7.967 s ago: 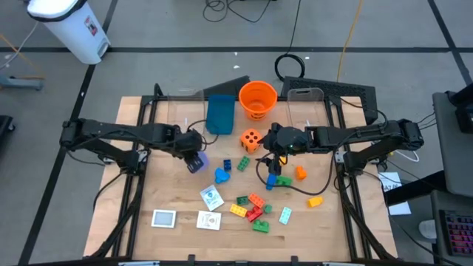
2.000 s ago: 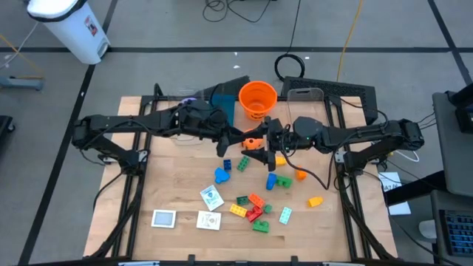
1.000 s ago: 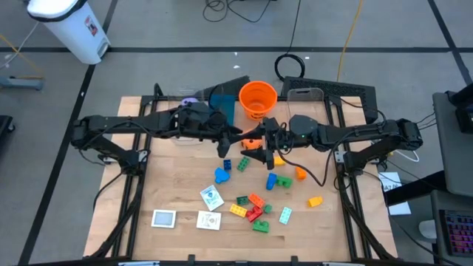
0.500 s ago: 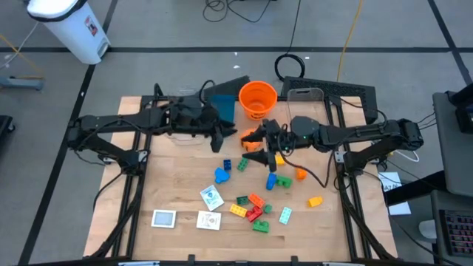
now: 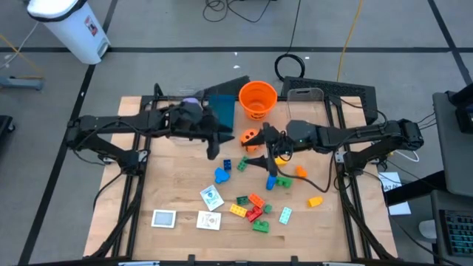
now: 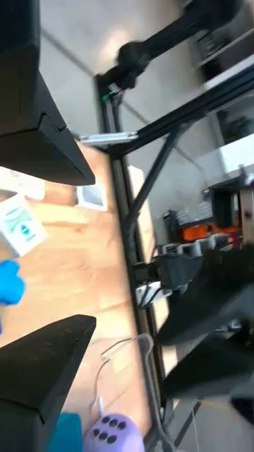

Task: Pick & Place Toys
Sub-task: Put the blue game piece into the right transparent bin

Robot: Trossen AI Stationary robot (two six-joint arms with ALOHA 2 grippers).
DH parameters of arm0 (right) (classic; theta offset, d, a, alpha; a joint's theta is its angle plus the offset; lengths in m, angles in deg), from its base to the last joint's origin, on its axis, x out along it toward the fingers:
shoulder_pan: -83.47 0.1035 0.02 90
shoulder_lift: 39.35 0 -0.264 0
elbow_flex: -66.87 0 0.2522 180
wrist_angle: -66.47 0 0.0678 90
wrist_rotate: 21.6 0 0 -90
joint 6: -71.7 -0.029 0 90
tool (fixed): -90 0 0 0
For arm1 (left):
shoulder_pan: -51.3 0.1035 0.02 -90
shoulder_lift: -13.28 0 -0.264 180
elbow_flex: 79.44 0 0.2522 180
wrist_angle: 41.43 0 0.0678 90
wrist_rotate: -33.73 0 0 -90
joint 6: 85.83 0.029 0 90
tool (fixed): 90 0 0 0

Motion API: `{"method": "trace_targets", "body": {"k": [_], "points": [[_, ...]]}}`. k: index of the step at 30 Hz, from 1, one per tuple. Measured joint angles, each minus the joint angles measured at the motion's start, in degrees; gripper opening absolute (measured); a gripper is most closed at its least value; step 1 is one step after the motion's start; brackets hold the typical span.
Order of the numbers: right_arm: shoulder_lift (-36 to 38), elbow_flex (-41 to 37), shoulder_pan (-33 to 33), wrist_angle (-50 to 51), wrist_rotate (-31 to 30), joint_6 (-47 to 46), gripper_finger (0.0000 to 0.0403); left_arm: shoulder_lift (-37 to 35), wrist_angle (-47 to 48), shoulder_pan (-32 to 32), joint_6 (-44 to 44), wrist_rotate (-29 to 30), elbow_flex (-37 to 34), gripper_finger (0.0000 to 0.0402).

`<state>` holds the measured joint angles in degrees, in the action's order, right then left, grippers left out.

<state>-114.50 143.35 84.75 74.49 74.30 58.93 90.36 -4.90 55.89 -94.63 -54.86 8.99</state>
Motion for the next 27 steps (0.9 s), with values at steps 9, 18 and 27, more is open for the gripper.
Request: {"method": "trace_targets", "body": {"k": [9, 18, 27], "points": [[-0.04, 0.00, -0.07, 4.75, -10.34, 5.45, 0.0308, 0.00, -1.76, -6.98, 52.72, 22.79, 0.02, 0.0136], [-0.04, 0.00, -0.17, 4.77, -17.60, 10.46, 0.0308, 0.00, -14.15, -10.04, 86.81, 31.69, 0.02, 0.0136], [-0.07, 0.00, -0.52, 4.16, -19.65, 11.46, 0.0309, 0.00, -16.95, -10.72, 103.66, 31.73, 0.04, 0.0136]]}}
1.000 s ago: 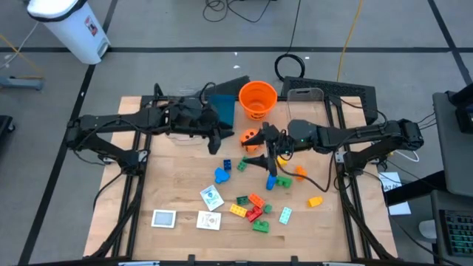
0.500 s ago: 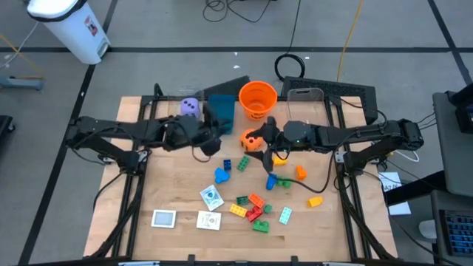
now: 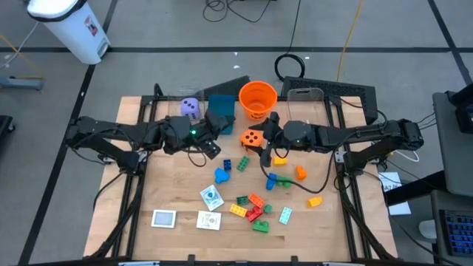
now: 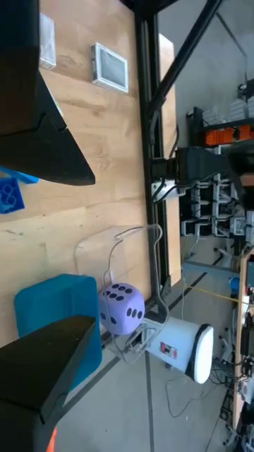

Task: Pick & Place Toys
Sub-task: Put the blue game piece into the right transparent bin

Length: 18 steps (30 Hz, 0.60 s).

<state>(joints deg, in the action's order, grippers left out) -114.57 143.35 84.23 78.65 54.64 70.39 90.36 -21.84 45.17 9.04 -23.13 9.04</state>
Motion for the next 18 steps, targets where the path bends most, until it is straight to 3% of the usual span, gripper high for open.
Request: {"method": "trace_targets", "body": {"k": [18], "points": [[0.00, 0.00, -1.71, -0.33, 0.05, -0.59, 0.0308, 0.02, 0.00, 0.09, 5.68, -0.04, 0.02, 0.0136]]}}
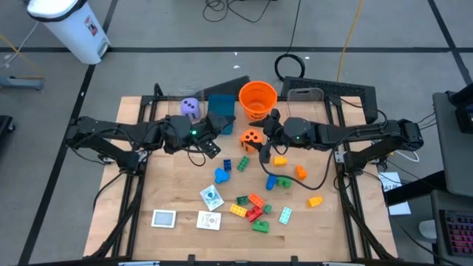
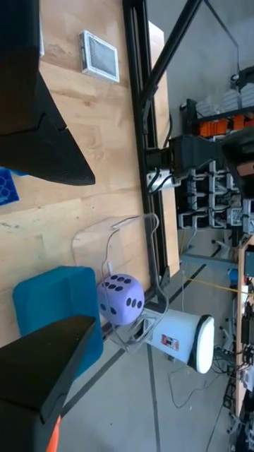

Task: Pick & Place Toys
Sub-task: Put the blue game piece into the right transparent bin

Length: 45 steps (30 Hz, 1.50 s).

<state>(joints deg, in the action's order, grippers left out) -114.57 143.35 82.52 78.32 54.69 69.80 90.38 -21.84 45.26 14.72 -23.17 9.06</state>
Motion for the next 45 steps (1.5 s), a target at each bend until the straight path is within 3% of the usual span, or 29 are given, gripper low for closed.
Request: {"method": "trace_targets", "body": {"k": [3, 6, 10, 17, 23, 26, 33, 40, 45], "points": [[0.00, 0.00, -0.22, -0.01, 0.01, 0.00, 0.0308, 0.00, 0.00, 0.00, -1.51, 0.00, 0.00, 0.0136], [-0.02, 0.00, -0.22, -0.73, 0.14, 0.25, 0.0308, 0.02, -0.04, 0.43, -10.30, -0.02, 0.00, 0.0136], [-0.04, 0.00, -0.22, -4.86, 0.45, 1.11, 0.0308, 0.02, -0.04, 2.05, -34.82, -0.03, 0.00, 0.0136], [-0.04, 0.00, -0.18, -12.17, 5.05, 1.81, 0.0308, 0.02, 3.36, 5.62, -85.87, -0.04, 0.07, 0.0136], [0.53, 0.00, 1.90, -14.23, 6.28, 9.98, 0.0309, 0.02, 13.69, 7.82, -109.81, -1.84, 0.07, 0.0136], [0.64, 0.04, 4.14, -14.41, 6.05, 24.14, 0.0309, 0.02, 16.70, 8.85, -116.90, -7.34, 0.07, 0.0136], [0.55, 0.02, 8.96, -14.16, 4.44, 72.65, 0.0308, 0.02, 17.65, 10.29, -124.40, -18.28, 0.07, 0.0136], [0.55, 0.02, 10.10, -16.71, -4.16, 99.38, 0.0308, 0.02, 17.56, 10.28, -128.53, -23.46, 0.07, 0.0136], [0.59, 0.02, 10.08, -20.87, -4.27, 105.04, 0.0308, 0.02, 17.53, 10.27, -130.18, -24.65, 0.07, 0.0136]]}}
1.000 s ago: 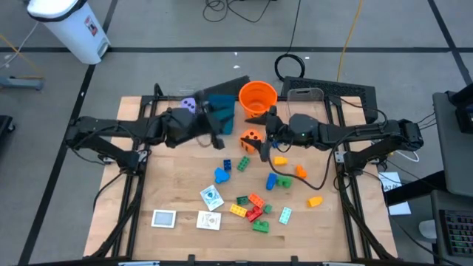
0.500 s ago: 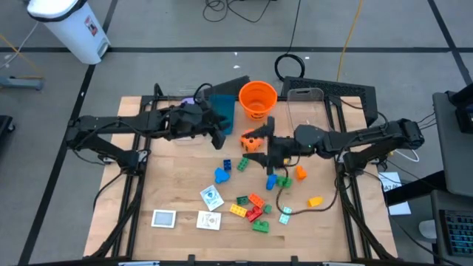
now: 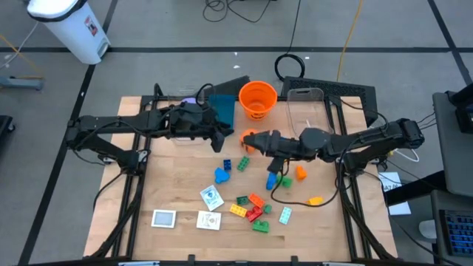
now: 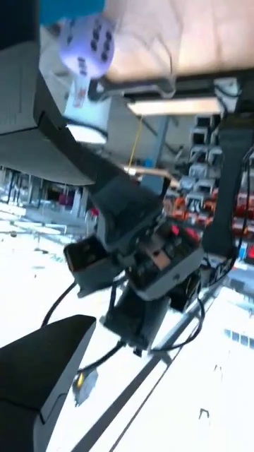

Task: Pick & Place Toys
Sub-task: Put the blue game piece into the right transparent bin

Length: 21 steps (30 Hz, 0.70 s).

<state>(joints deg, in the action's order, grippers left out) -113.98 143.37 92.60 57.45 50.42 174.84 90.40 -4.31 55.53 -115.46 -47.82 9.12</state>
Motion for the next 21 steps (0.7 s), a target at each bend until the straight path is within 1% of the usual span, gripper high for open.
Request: {"method": "trace_targets", "body": {"k": [5, 6, 8, 10, 15, 16, 17, 19, 21], "points": [[0.00, 0.00, 0.00, -2.93, 0.02, -1.00, 0.0308, 0.00, 0.00, 0.00, -0.74, 0.01, 0.00, 0.0136], [0.00, 0.00, 0.00, -2.93, 0.01, -2.96, 0.0308, 0.00, 0.00, 0.00, -0.74, 0.01, 0.00, 0.0136], [0.00, 0.00, 0.00, -3.26, 0.06, -10.77, 0.0308, 0.00, 0.00, 0.00, -0.79, 0.00, -0.02, 0.0136], [0.00, 0.00, 0.09, -5.24, 0.26, -24.24, 0.0308, 0.00, 0.00, 0.00, -1.03, 0.02, -0.02, 0.0136], [0.02, 0.00, 0.72, -15.45, -0.09, -70.96, 0.0309, 0.00, -0.02, -0.01, -1.93, 0.00, -0.02, 0.0136], [0.02, 0.00, 0.70, -17.47, -0.07, -79.13, 0.0308, 0.00, -0.02, -0.02, -2.09, 0.00, -0.02, 0.0136], [0.02, 0.00, 0.70, -19.39, -0.07, -86.20, 0.0308, 0.00, -0.02, -0.02, -2.23, 0.00, -0.02, 0.0136], [0.02, 0.00, 0.57, -22.00, -0.13, -97.29, 0.0309, 0.00, -0.02, -0.02, -2.23, 0.00, -0.02, 0.0136], [0.02, 0.00, 0.21, -22.63, -0.13, -104.36, 0.0309, 0.00, -0.02, -0.02, -2.23, 0.00, -0.02, 0.0136]]}}
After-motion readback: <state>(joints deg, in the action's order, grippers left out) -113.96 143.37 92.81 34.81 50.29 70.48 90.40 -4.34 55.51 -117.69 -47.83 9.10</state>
